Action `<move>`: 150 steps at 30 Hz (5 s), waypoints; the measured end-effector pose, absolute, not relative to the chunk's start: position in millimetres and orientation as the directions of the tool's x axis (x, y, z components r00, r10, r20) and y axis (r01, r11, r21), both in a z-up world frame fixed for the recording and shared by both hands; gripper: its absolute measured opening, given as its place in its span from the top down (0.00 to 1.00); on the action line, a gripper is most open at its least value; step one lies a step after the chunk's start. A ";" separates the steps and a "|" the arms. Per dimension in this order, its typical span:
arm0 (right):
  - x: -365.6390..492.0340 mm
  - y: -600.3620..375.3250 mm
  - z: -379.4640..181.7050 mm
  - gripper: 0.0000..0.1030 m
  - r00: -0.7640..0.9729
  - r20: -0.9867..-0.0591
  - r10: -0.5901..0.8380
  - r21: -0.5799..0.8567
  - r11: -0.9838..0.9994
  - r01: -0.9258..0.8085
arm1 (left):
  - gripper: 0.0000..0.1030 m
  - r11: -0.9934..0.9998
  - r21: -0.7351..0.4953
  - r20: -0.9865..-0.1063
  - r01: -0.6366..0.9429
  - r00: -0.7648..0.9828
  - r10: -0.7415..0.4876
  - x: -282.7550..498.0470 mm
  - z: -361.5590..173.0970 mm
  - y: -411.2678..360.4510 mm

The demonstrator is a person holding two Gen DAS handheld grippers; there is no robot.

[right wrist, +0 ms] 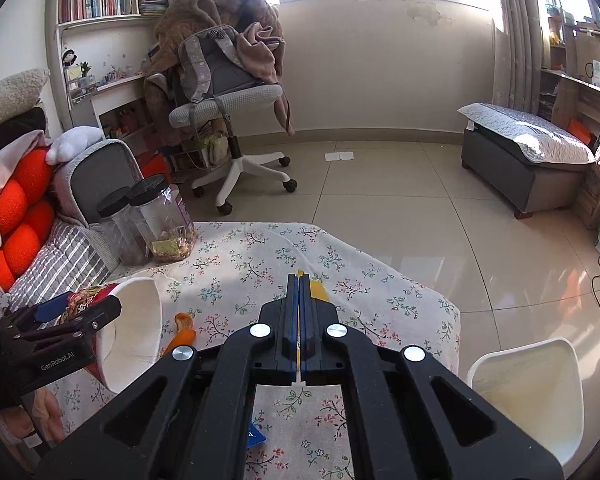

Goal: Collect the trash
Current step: 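Carry the yellow wrapper over the bin and open the right tool while the left carries the noodle cup, then lower the red noodle cup into the white bin and open the left tool, then move both open tools back over the table toward the blue box and tissues, then close the left tool on the crumpled tissues while the right tool approaches the orange peel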

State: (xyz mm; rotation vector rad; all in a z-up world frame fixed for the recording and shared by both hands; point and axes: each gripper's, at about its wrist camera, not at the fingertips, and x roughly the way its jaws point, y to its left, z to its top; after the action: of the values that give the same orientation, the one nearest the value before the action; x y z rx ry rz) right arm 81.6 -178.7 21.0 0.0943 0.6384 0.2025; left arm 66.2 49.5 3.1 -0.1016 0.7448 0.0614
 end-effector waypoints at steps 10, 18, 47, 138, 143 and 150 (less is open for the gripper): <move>67.9 -224.1 28.6 1.00 0.812 -0.563 0.150 0.164 0.984 -0.068 | 0.16 0.998 -0.065 -0.674 -0.010 0.738 -0.036 63.7 7.4 6.1; 55.2 -270.8 30.6 1.00 0.831 -0.552 0.067 0.173 0.984 0.036 | 0.16 0.997 -0.058 -0.675 0.058 0.733 -0.082 66.3 9.4 -29.7; 5.2 -420.6 0.7 0.34 0.709 -0.654 -0.263 0.149 0.874 0.462 | 0.16 0.939 -0.081 -0.678 0.335 0.672 -0.298 64.1 19.1 -201.2; 51.3 -107.0 -43.0 0.07 0.711 -0.702 0.035 -0.097 0.985 -0.144 | 0.08 0.909 0.008 -0.910 -0.417 0.373 0.179 17.6 -105.9 108.9; 55.7 -100.7 -52.5 0.07 0.683 -0.730 0.037 -0.108 0.980 -0.169 | 0.09 0.916 0.021 -0.925 -0.402 0.340 0.171 20.6 -122.1 112.6; 71.9 -97.4 -61.9 0.07 0.614 -0.787 0.070 -0.054 0.982 -0.182 | 0.56 0.941 -0.006 -0.947 -0.338 0.304 0.103 23.5 -142.8 112.2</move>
State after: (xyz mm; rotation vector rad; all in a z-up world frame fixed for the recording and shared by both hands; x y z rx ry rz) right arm 71.9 -97.4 -61.9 -0.1334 0.8992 0.1459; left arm 23.5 112.2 -142.8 -0.2198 1.2304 0.2954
